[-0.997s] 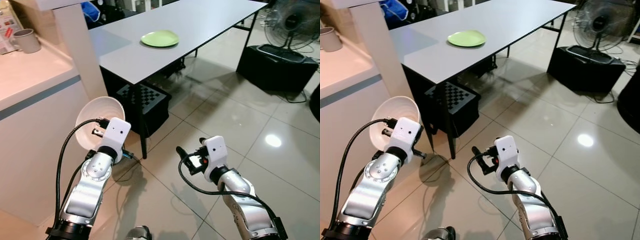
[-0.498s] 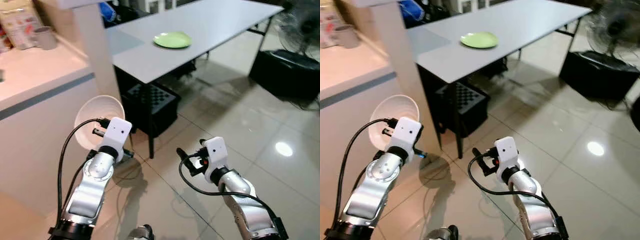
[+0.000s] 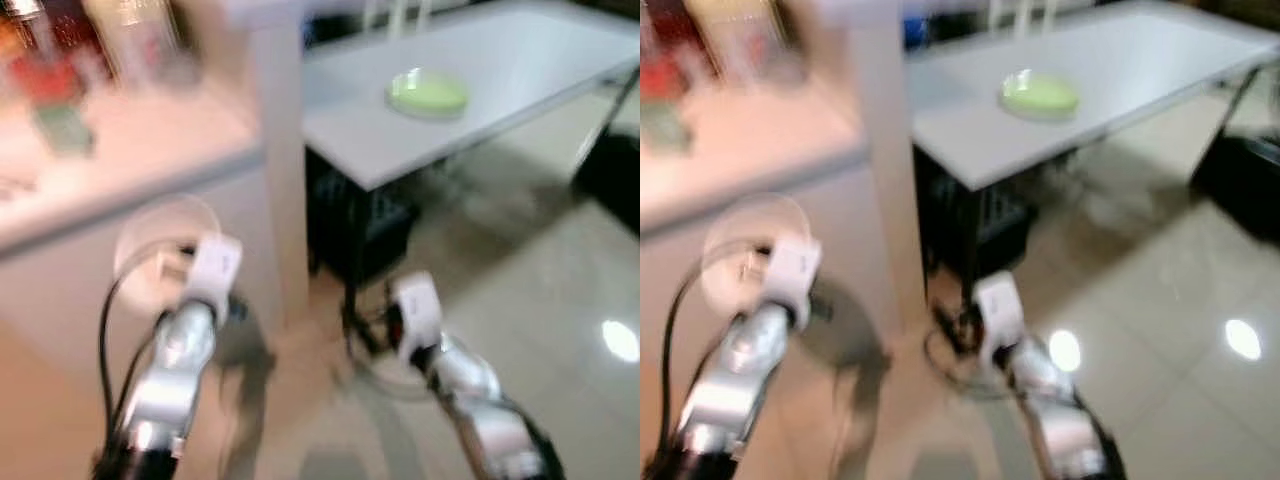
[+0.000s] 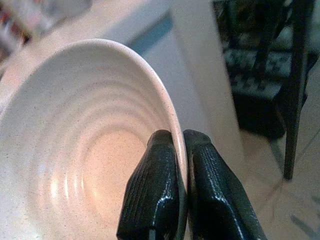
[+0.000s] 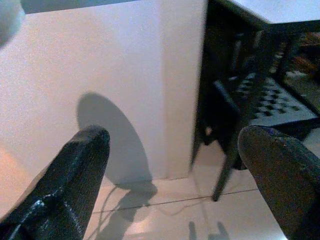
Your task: Setting the table
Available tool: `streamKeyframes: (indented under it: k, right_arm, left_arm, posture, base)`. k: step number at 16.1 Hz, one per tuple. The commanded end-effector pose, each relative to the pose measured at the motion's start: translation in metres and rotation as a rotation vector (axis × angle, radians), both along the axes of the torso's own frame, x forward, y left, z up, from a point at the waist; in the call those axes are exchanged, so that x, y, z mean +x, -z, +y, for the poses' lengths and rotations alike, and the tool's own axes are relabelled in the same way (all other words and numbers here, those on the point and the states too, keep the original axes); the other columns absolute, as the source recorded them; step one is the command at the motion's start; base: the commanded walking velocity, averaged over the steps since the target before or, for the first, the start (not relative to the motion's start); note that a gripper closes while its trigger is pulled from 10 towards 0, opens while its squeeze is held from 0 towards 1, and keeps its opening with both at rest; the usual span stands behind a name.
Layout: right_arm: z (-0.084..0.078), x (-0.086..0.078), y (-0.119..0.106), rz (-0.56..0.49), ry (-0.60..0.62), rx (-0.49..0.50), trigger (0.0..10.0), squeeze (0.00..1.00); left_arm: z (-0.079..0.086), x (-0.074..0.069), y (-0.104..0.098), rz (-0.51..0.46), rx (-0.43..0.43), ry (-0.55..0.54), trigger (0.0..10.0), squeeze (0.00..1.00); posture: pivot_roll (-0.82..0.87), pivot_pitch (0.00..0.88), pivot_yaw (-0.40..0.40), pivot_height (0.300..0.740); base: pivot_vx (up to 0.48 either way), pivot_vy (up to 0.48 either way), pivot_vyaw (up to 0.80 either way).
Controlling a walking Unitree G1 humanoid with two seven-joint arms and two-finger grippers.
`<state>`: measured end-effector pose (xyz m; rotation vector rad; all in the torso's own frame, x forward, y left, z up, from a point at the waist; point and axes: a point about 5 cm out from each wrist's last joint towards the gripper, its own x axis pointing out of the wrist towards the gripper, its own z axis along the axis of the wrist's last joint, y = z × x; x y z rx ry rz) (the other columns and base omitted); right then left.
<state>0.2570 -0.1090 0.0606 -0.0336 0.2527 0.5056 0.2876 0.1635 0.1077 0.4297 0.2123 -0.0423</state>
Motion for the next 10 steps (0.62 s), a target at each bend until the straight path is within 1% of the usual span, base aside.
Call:
streamKeyframes:
  k: [1,3,4,6,8,10]
  right_arm:
    - [-0.0048,-0.0004,-0.0003,0.005,0.027,0.012,10.0,0.00]
    - [-0.0060,-0.0013,-0.0005,0.005,0.036,0.029,10.0,0.00]
    - [-0.0059,-0.0015,-0.0007,0.004,0.037,0.028,10.0,0.00]
    - [-0.0061,-0.0017,-0.0006,0.006,0.039,0.031,10.0,0.00]
    - [-0.0060,-0.0016,-0.0004,0.009,0.036,0.035,10.0,0.00]
    - [-0.0053,-0.0012,-0.0003,0.010,0.033,0.036,10.0,0.00]
  left_arm:
    - [-0.0100,0.0036,-0.0131,-0.066,0.023,0.038,10.0,0.00]
    - [-0.0127,0.0038,-0.0140,-0.075,0.020,0.043,10.0,0.00]
    - [-0.0136,0.0037,-0.0154,-0.087,0.035,0.044,10.0,0.00]
    - [-0.0143,0.0038,-0.0156,-0.086,0.020,0.039,10.0,0.00]
    - [-0.0136,0.0048,-0.0173,-0.082,-0.004,0.009,10.0,0.00]
    - [-0.0135,0.0053,-0.0167,-0.078,-0.001,0.005,10.0,0.00]
  posture:
    - [0.11,0.000,0.062,0.740]
    - [0.11,0.000,0.063,0.740]
    - [0.11,0.000,0.063,0.740]
    - [0.11,0.000,0.063,0.740]
    - [0.11,0.000,0.062,0.740]
    - [0.11,0.000,0.062,0.740]
  base:
    - [0.000,0.000,0.43]
    - [0.000,0.000,0.00]
    - [0.000,0.000,0.00]
    - [0.000,0.000,0.00]
    - [0.000,-0.480,0.00]
    - [0.000,-0.469,0.00]
